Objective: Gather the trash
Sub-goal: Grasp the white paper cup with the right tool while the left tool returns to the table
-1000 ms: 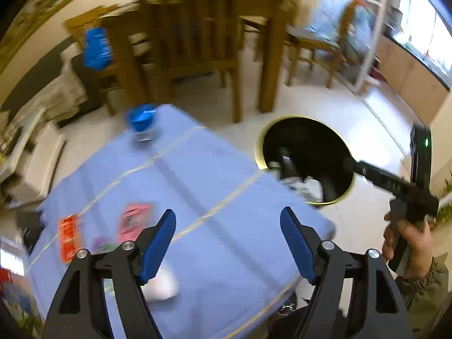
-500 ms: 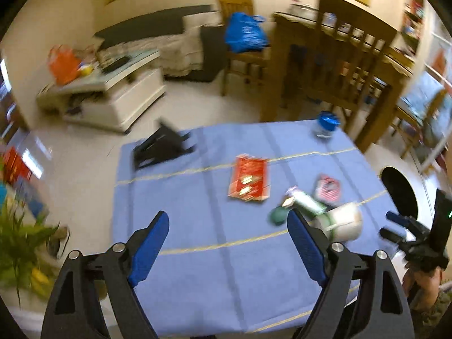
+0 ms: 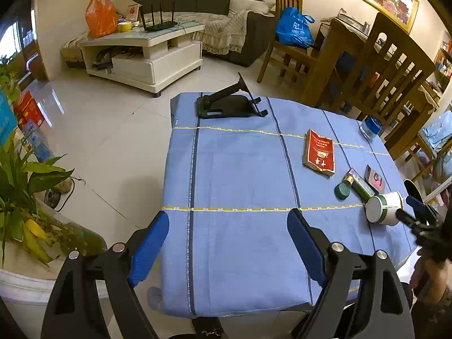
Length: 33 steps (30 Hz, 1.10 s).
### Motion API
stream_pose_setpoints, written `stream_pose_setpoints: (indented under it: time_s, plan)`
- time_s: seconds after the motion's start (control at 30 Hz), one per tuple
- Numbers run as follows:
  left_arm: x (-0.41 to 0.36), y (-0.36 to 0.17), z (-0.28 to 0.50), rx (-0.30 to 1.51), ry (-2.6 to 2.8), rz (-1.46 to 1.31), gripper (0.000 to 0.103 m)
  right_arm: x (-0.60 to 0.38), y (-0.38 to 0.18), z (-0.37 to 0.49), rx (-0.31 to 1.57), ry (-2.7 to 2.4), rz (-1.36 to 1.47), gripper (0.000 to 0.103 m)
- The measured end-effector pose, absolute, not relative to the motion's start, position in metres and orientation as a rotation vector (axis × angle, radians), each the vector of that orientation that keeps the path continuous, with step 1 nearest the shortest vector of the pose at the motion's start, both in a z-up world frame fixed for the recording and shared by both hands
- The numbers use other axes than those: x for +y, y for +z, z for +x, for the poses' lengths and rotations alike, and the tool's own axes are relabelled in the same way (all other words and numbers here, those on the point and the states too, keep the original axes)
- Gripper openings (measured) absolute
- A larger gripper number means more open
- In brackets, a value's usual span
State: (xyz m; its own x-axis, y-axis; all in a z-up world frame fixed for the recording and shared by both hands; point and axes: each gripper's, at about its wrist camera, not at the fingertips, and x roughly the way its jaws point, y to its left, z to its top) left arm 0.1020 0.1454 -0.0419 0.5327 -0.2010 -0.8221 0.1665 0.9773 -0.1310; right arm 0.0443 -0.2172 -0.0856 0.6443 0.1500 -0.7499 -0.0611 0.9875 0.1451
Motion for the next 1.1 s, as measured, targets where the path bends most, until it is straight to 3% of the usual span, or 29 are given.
stream_pose_setpoints:
  time_s: [0.37, 0.4, 0.43, 0.47, 0.5, 0.83, 1.1]
  plan:
    - [0.122, -0.054, 0.113, 1.021, -0.245, 0.009, 0.083, -0.174, -0.131, 0.056, 0.865, -0.054, -0.101, 0.097]
    - [0.115, -0.053, 0.115, 1.021, -0.249, 0.023, 0.083, -0.175, -0.133, 0.057, 0.865, -0.053, -0.101, 0.093]
    - [0.108, -0.052, 0.118, 1.020, -0.253, 0.038, 0.083, -0.179, -0.134, 0.058, 0.873, -0.038, -0.086, 0.076]
    - [0.101, -0.052, 0.120, 1.020, -0.259, 0.049, 0.083, -0.186, -0.136, 0.058, 0.889, -0.007, -0.046, 0.067]
    - [0.092, -0.052, 0.124, 1.019, -0.269, 0.063, 0.083, -0.192, -0.136, 0.057, 0.892, 0.007, -0.011, 0.066]
    - [-0.033, -0.084, 0.178, 1.055, -0.360, 0.245, 0.083, -0.242, -0.102, 0.019, 0.773, 0.107, 0.149, 0.066]
    - [-0.086, -0.122, 0.239, 1.107, -0.337, 0.272, 0.083, -0.277, -0.106, 0.001, 0.733, 0.141, 0.257, 0.066]
